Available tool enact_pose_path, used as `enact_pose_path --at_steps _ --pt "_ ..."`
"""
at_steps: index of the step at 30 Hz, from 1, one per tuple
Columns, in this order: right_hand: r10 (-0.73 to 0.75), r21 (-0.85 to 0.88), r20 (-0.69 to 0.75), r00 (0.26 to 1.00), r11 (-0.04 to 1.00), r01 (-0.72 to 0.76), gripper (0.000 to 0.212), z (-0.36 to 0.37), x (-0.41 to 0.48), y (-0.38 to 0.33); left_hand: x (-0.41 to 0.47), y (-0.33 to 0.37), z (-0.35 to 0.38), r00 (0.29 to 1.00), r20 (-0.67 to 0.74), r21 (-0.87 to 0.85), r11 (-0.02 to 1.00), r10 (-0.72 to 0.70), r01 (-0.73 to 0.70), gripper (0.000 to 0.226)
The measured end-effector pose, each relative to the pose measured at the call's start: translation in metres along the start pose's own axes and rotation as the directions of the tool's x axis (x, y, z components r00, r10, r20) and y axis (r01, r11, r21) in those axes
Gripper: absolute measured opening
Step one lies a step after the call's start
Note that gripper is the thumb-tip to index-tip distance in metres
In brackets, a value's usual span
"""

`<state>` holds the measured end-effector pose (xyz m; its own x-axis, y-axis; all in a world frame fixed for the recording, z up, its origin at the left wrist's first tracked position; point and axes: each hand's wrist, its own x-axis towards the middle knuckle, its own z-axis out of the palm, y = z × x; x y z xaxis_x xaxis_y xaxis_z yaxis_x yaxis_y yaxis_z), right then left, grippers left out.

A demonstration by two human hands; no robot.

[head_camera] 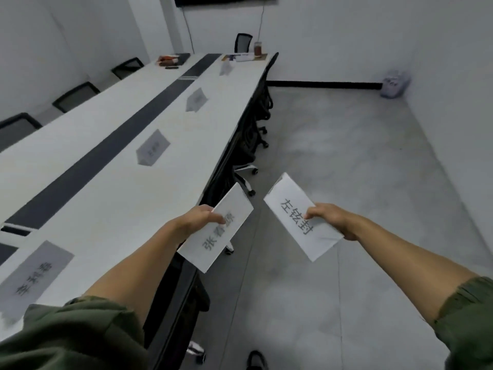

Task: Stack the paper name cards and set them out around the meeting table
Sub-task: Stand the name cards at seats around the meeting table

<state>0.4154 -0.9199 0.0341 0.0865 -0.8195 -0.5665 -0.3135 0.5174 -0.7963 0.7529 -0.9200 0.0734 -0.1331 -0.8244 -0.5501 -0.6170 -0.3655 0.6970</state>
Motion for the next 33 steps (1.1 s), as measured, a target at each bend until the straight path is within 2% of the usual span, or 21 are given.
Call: enact_pose_path --at_steps 5,10,14,16,20,24,26,28,33 --pt "0.079 0.044 -0.110 0.991 0.996 -0.074 0.023 -0.077 0.047 0.021 0.106 0.068 0.032 0.996 0.086 0.094 0.995 0.013 -0.021 0.014" --pt "0.128 0.082 -0.230 0.965 0.990 -0.112 0.018 -0.161 0.098 0.013 0.214 0.145 0.050 0.988 0.153 0.122 0.992 0.018 -0.037 0.012" --pt "0.128 0.114 -0.341 0.931 0.989 -0.094 0.013 -0.239 0.128 -0.019 0.287 0.233 0.055 0.976 0.213 0.158 0.984 0.044 -0.079 0.034" --pt "0.128 0.121 -0.376 0.918 0.989 -0.089 0.015 -0.273 0.139 -0.028 0.317 0.274 0.063 0.965 0.255 0.191 0.975 0.063 -0.115 0.037" --pt "0.127 0.146 -0.433 0.892 0.987 -0.070 0.016 -0.343 0.171 -0.041 0.380 0.349 0.085 0.951 0.295 0.226 0.960 0.096 -0.167 0.024" --pt "0.133 0.173 -0.446 0.885 0.983 -0.061 0.032 -0.419 0.222 -0.051 0.450 0.417 0.113 0.940 0.315 0.274 0.936 0.130 -0.221 0.028" --pt "0.120 0.175 -0.454 0.883 0.984 -0.043 0.024 -0.456 0.251 -0.057 0.481 0.448 0.124 0.940 0.309 0.279 0.932 0.142 -0.233 0.029" --pt "0.116 0.177 -0.466 0.877 0.984 -0.036 0.017 -0.507 0.288 -0.066 0.523 0.490 0.138 0.945 0.292 0.275 0.933 0.148 -0.231 0.039" --pt "0.086 0.125 -0.452 0.888 0.992 -0.032 0.018 -0.622 0.366 -0.117 0.612 0.574 0.147 0.953 0.268 0.255 0.944 0.141 -0.211 0.068"
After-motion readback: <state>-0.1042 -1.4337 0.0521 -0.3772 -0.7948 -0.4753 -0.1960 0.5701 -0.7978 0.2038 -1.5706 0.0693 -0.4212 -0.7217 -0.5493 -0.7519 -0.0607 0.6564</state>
